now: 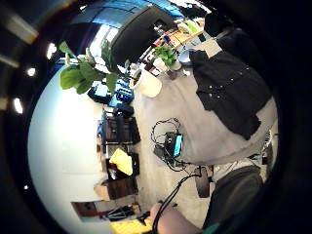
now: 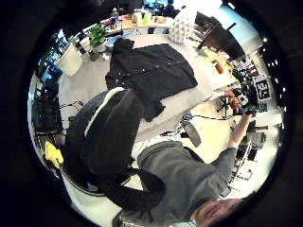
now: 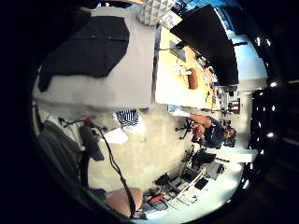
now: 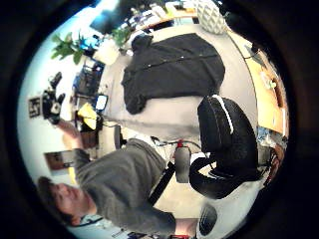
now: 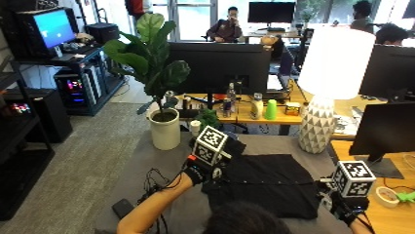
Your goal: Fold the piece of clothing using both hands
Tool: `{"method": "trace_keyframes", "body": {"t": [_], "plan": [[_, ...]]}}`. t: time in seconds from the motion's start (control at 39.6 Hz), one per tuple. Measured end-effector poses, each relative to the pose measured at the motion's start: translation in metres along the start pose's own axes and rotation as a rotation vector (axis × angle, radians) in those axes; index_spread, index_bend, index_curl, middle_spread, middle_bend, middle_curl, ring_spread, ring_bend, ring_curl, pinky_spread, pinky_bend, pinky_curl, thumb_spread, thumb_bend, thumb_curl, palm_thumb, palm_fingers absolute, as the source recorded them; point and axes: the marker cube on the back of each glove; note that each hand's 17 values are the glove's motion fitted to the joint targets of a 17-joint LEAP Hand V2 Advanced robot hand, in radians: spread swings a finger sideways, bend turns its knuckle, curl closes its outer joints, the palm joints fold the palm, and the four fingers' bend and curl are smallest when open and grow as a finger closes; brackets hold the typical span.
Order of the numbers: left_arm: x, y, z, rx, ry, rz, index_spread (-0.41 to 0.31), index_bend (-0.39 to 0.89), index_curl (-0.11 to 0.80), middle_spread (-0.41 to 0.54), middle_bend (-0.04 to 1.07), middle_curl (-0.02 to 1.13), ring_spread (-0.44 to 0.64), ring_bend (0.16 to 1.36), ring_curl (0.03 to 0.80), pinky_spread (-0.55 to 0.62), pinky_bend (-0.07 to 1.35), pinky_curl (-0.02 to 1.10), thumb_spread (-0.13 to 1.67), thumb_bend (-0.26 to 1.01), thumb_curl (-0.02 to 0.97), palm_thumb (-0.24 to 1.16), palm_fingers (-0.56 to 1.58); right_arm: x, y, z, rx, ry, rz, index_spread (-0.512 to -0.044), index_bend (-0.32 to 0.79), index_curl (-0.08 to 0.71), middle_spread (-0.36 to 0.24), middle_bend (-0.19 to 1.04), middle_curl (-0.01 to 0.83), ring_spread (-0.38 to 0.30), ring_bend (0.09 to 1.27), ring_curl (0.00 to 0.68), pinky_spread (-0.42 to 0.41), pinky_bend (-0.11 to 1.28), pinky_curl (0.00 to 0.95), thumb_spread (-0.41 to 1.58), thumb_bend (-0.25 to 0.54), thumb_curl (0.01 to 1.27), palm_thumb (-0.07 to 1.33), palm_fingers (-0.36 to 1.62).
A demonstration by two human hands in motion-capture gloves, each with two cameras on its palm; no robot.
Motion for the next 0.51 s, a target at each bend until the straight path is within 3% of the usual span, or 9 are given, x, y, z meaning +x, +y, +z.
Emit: {"method": "trace_keyframes", "body": {"t": [0.1, 0.2, 0.51], "plan": [[-0.003, -0.005, 0.005, -0.01, 0.005, -0.011, -0.065, 0.15, 0.079, 0.055, 0.15, 0.08, 0.03, 0.56, 0.18, 0.12, 0.37, 0.13, 0.61, 0.05, 0.032, 0.11, 0.45, 0.001, -0.003, 0.003, -0.007, -0.005, 0.002, -0.207, 0.17, 0.106, -0.008, 0.27, 0.116, 0.036, 0.4, 0.132, 0.136, 0.31, 0.12, 0.63, 0.369, 0.11, 0.53, 0.5], [-0.006, -0.004, 0.006, -0.022, 0.003, -0.031, -0.079, 0.16, 0.121, 0.067, 0.15, 0.11, 0.04, 0.6, 0.227, 0.14, 0.39, 0.18, 0.8, 0.04, 0.054, 0.11, 0.42, 0.0, -0.002, 0.003, -0.03, -0.015, 0.004, -0.251, 0.16, 0.151, -0.01, 0.27, 0.16, 0.044, 0.41, 0.176, 0.166, 0.31, 0.163, 0.85, 0.39, 0.14, 0.56, 0.48], [-0.013, -0.006, 0.007, -0.007, 0.024, -0.037, -0.094, 0.16, 0.205, 0.082, 0.15, 0.17, 0.06, 0.63, 0.273, 0.17, 0.4, 0.24, 1.05, 0.0, 0.11, 0.12, 0.38, 0.001, -0.025, 0.008, -0.045, -0.022, -0.004, -0.299, 0.15, 0.213, -0.012, 0.26, 0.244, 0.055, 0.4, 0.232, 0.201, 0.31, 0.227, 1.16, 0.367, 0.2, 0.59, 0.45]]}}
